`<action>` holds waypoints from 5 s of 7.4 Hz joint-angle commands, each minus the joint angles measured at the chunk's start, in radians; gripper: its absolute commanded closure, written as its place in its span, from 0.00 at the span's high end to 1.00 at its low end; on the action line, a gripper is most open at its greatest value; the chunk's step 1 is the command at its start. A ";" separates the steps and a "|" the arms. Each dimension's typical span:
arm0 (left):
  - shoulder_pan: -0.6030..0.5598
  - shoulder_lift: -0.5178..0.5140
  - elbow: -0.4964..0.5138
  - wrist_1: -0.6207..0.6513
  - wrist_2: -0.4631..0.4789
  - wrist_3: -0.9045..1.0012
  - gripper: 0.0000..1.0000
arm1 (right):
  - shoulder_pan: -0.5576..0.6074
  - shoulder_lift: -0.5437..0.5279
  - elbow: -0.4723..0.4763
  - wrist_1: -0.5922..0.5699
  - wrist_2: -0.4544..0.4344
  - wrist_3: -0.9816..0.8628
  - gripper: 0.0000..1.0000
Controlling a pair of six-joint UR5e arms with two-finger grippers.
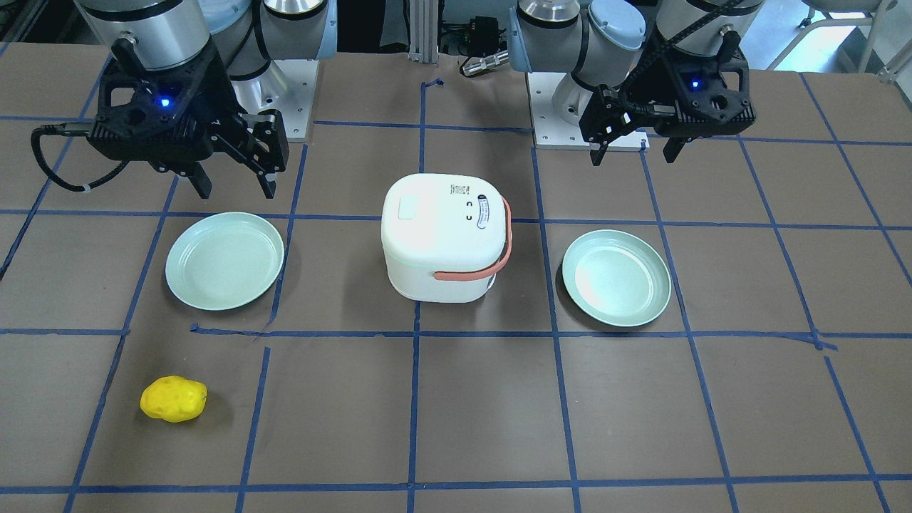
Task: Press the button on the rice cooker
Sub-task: 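Move the right gripper over the rice cooker's green button, then press down on the green button with the right gripper, then lift the right gripper away as the cooker lid pops open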
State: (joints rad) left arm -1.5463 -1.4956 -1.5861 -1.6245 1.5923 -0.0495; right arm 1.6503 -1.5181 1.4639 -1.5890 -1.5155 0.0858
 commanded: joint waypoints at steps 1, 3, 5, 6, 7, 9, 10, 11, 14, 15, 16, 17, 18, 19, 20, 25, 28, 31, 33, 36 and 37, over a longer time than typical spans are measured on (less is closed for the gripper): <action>0.000 0.000 0.000 0.000 0.000 0.000 1.00 | 0.051 0.001 0.045 0.003 0.054 0.085 0.16; 0.000 0.000 0.000 0.000 0.000 -0.001 1.00 | 0.158 0.016 0.108 -0.015 0.049 0.130 0.03; 0.000 0.000 0.000 0.000 0.000 0.000 1.00 | 0.242 0.045 0.148 -0.055 0.041 0.187 0.00; 0.000 0.000 0.000 0.000 0.000 -0.001 1.00 | 0.279 0.061 0.182 -0.127 0.037 0.222 0.00; 0.000 0.000 0.000 0.000 0.000 0.000 1.00 | 0.290 0.068 0.218 -0.202 0.038 0.248 0.00; 0.000 0.000 0.000 0.000 0.000 0.000 1.00 | 0.304 0.076 0.263 -0.256 0.041 0.253 0.00; 0.000 0.000 0.000 0.000 0.000 0.000 1.00 | 0.319 0.094 0.265 -0.288 0.037 0.255 0.00; 0.000 0.000 0.000 0.000 0.000 0.000 1.00 | 0.327 0.099 0.265 -0.292 0.035 0.255 0.00; 0.000 0.000 0.000 0.000 0.000 0.000 1.00 | 0.329 0.101 0.268 -0.287 0.031 0.253 0.00; 0.000 0.000 0.000 0.000 0.000 0.000 1.00 | 0.329 0.101 0.280 -0.289 0.032 0.253 0.00; 0.000 0.000 0.000 0.000 0.000 0.000 1.00 | 0.329 0.101 0.289 -0.290 0.034 0.252 0.00; 0.000 0.000 0.000 0.000 0.000 0.000 1.00 | 0.329 0.101 0.289 -0.293 0.034 0.253 0.00; 0.000 0.000 0.000 0.000 0.000 -0.001 1.00 | 0.329 0.099 0.282 -0.292 0.031 0.253 0.16; 0.000 0.000 0.000 0.000 0.000 0.000 1.00 | 0.327 0.093 0.265 -0.293 0.029 0.268 0.96; 0.000 0.000 0.000 0.000 0.000 0.000 1.00 | 0.324 0.082 0.234 -0.275 0.000 0.291 1.00; 0.000 0.000 0.000 0.000 0.000 0.000 1.00 | 0.151 0.064 -0.009 -0.082 -0.077 0.205 1.00; 0.000 0.000 0.000 0.000 0.000 0.000 1.00 | 0.016 0.047 -0.056 -0.078 -0.069 0.039 1.00; 0.000 0.000 0.000 0.000 0.000 -0.001 1.00 | -0.027 0.036 -0.056 -0.077 -0.066 -0.026 1.00; 0.000 0.000 0.000 0.000 0.000 0.000 1.00 | -0.026 0.033 -0.054 -0.071 -0.066 -0.026 1.00; 0.000 0.000 0.002 0.000 0.000 0.000 1.00 | -0.026 0.032 -0.054 -0.066 -0.068 -0.026 1.00; 0.000 0.000 0.000 0.000 0.000 0.000 1.00 | -0.026 0.030 -0.054 -0.059 -0.068 -0.024 1.00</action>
State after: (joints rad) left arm -1.5462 -1.4956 -1.5857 -1.6245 1.5923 -0.0491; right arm 1.6245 -1.4864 1.4097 -1.6542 -1.5829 0.0602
